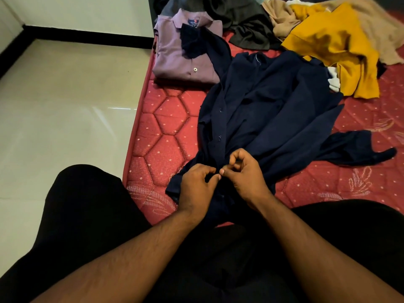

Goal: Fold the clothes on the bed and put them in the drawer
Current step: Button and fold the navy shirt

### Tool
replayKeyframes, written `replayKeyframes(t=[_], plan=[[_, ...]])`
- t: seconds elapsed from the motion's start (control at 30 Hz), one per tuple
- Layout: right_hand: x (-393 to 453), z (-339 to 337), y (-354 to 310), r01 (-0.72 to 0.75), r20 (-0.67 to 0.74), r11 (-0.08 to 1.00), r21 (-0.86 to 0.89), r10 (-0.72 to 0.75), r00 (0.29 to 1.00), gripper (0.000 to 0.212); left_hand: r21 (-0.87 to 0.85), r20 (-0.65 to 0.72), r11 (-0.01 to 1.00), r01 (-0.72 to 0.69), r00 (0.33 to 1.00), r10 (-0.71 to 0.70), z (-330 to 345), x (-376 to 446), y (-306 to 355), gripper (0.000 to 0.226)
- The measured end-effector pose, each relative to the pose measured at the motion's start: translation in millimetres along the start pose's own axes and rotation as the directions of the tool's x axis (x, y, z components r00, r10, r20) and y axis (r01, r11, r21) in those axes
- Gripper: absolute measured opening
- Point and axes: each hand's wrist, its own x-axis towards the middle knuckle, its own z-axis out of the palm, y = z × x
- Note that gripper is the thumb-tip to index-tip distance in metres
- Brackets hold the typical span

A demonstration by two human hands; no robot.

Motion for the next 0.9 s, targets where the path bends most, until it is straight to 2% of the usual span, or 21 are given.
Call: replayKeyframes(t=[0.17, 0.27, 0.37, 0.47, 0.53, 0.67, 0.73, 0.83, 0.9], plan=[[6, 2, -4, 0.05, 0.041, 0.995, -0.085, -0.047, 0.998, 0.043, -0.019, 0.019, 0.999, -0.042, 0.999, 0.042, -7, 10, -6, 0.007], [5, 7, -6, 0.168, 0.015, 0.906, -0.39, -0.176, 0.984, 0.043, 0.073, 0.018, 0.982, -0.172, 0.985, 0.171, -7, 10, -7, 0.008], [3, 8, -3, 0.209, -0.002, 0.853, -0.477, -0.239, 0.971, 0.038, 0.1, 0.018, 0.981, -0.167, 0.986, 0.166, 0, 6, -6, 0.011], [3, 6, 1, 0.166, -0.059, 0.921, -0.352, -0.199, 0.978, 0.037, 0.035, 0.016, 0.986, -0.163, 0.987, 0.162, 2, 5, -3, 0.007], [4, 4, 2, 0.16, -0.03, 0.958, -0.238, -0.172, 0.985, 0.039, -0.023, -0.001, 0.992, -0.121, 0.993, 0.121, 1, 5, -3, 0.014], [6, 1, -2, 0.181, 0.048, 0.967, -0.18, -0.175, 0.983, 0.039, -0.086, -0.023, 0.993, -0.084, 0.996, 0.082, -3, 7, -5, 0.021], [4, 1, -6, 0.152, 0.067, 0.985, -0.076, -0.147, 0.987, 0.039, -0.084, 0.006, 0.991, -0.106, 0.994, 0.107, -6, 10, -8, 0.021], [1, 3, -13, 0.098, 0.073, 0.99, 0.101, -0.106, 0.992, 0.041, -0.051, 0.083, 0.976, -0.213, 0.973, 0.217, -4, 11, -14, 0.014], [1, 2, -13, 0.057, 0.067, 0.984, 0.167, -0.069, 0.995, 0.042, -0.084, 0.086, 0.974, -0.212, 0.972, 0.219, -3, 10, -18, 0.013]])
